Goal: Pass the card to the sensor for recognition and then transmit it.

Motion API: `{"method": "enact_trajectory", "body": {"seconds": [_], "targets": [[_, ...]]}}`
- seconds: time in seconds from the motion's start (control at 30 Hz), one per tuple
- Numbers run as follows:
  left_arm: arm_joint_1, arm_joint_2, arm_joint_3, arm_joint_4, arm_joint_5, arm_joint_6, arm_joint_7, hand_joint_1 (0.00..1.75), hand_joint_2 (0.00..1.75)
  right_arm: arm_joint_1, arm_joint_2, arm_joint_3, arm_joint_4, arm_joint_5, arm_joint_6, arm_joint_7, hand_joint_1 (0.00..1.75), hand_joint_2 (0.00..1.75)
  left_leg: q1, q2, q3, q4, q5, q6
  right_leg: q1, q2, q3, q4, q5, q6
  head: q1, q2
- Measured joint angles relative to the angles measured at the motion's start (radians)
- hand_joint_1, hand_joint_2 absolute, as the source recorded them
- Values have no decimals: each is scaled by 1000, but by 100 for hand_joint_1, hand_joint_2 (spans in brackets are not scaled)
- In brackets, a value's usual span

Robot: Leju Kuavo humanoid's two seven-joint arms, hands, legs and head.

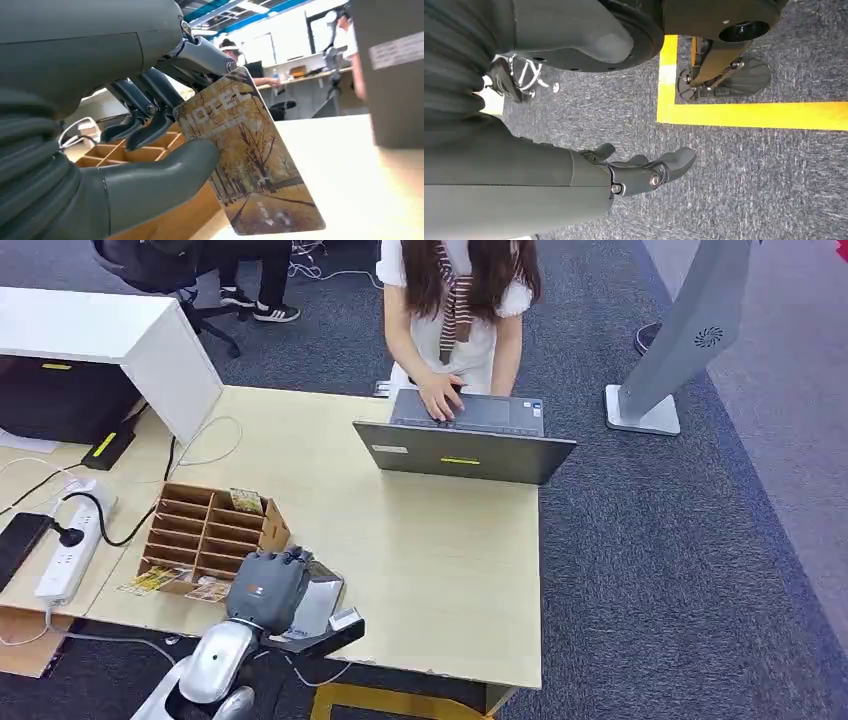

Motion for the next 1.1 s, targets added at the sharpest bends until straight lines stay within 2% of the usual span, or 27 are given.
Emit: {"method": "enact_trajectory", "body": {"seconds": [0.37,0.77,0.9,1.03,1.1], "targets": [[22,-2,26,42,-50,-53,51,175,175,0,0,-6,0,17,0,5,0,175,0,0,0,0,0,0,0,0,0,0,0,0,0,0],[13,-2,28,81,-34,-79,35,175,175,-1,0,-13,0,34,4,6,0,175,0,-1,3,0,0,0,0,-2,4,0,0,0,0,0],[0,-3,28,85,-40,-34,34,175,175,-1,0,-15,0,35,4,3,0,175,0,-1,4,0,1,0,0,-2,4,0,0,0,0,0],[-15,-4,28,85,-50,-15,37,175,175,-1,0,-18,0,37,4,1,0,175,0,-1,4,0,2,-1,0,-1,3,0,0,0,0,0],[-32,-4,29,85,-80,55,43,175,175,0,0,-19,0,50,6,-1,0,175,0,-1,3,0,2,-1,0,-2,3,0,1,0,0,0]]}}
